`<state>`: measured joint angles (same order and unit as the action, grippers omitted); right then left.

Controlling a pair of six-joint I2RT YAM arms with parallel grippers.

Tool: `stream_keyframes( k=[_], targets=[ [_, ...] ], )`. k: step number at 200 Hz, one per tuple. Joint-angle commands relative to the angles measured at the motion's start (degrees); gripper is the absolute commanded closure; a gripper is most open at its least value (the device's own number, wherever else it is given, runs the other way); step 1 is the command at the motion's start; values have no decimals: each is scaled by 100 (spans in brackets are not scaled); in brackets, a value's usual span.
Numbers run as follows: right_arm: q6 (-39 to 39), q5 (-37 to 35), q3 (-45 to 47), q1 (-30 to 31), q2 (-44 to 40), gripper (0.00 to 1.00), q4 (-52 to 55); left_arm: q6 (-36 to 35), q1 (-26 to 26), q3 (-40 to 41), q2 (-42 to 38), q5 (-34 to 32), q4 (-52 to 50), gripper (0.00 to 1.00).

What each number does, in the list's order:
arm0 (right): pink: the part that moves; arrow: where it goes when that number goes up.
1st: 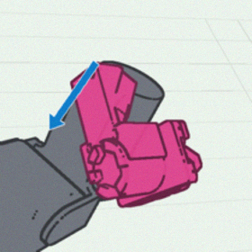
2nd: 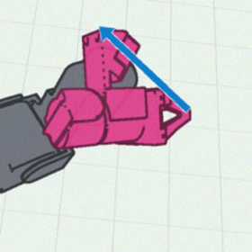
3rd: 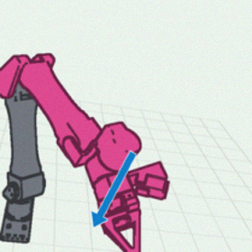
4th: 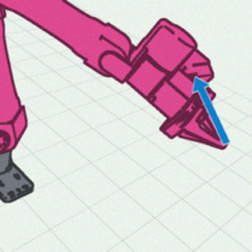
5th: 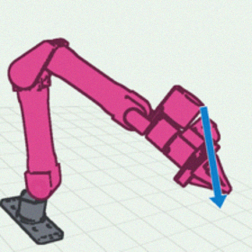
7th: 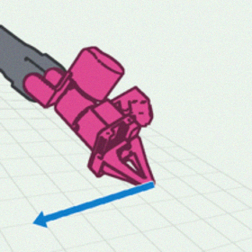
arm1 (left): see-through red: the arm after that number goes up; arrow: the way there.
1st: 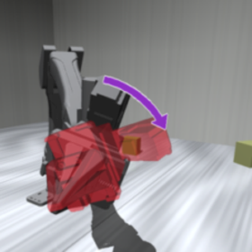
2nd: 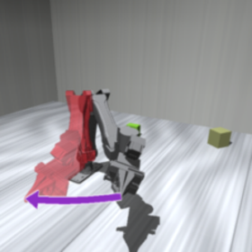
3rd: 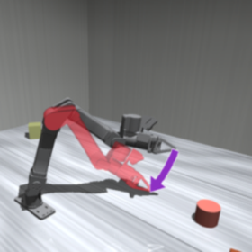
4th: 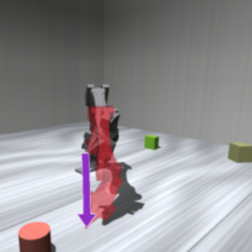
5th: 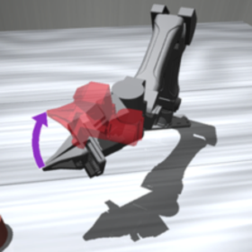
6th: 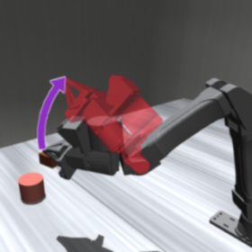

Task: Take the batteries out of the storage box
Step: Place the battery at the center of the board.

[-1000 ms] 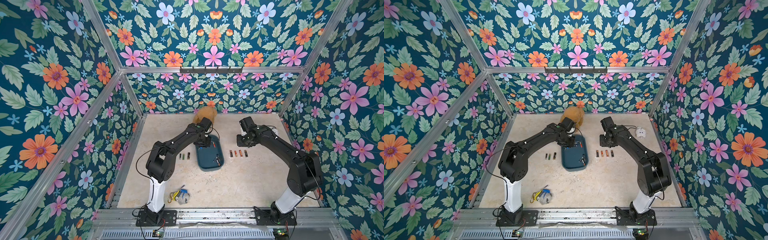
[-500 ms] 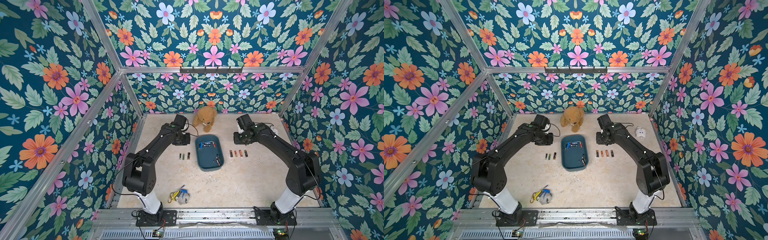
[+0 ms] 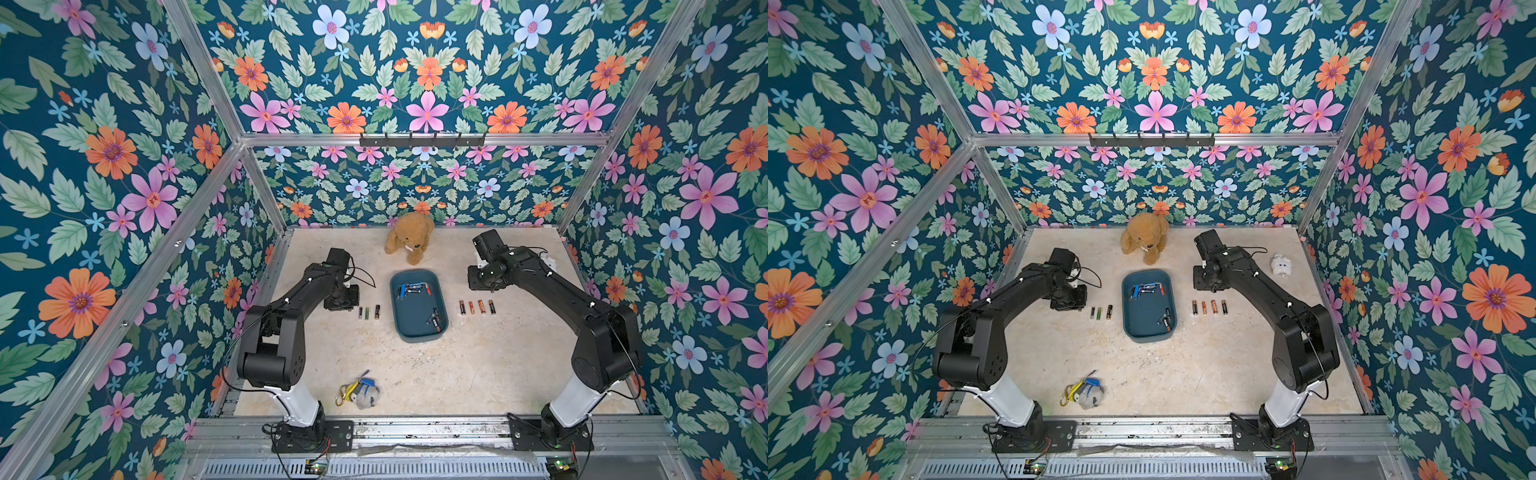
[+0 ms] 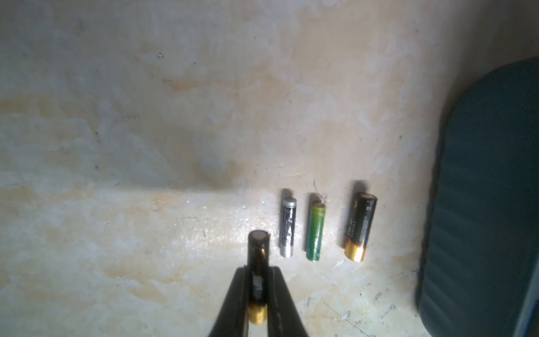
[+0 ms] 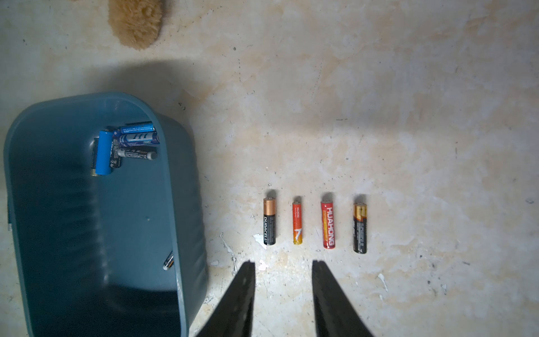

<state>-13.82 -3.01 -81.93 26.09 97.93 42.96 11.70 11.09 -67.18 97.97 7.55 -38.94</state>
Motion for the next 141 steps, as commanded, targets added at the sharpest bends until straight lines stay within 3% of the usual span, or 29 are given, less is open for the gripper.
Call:
stream_keyframes(
  k=[1, 141],
  targets=[
    [-48, -82, -7, 11, 16, 62, 66, -147, -28, 16, 109, -18, 122, 85],
    [-38, -146, 11, 10, 56, 61, 98, -107, -46, 173, 564, 159, 457, 86]
  ],
)
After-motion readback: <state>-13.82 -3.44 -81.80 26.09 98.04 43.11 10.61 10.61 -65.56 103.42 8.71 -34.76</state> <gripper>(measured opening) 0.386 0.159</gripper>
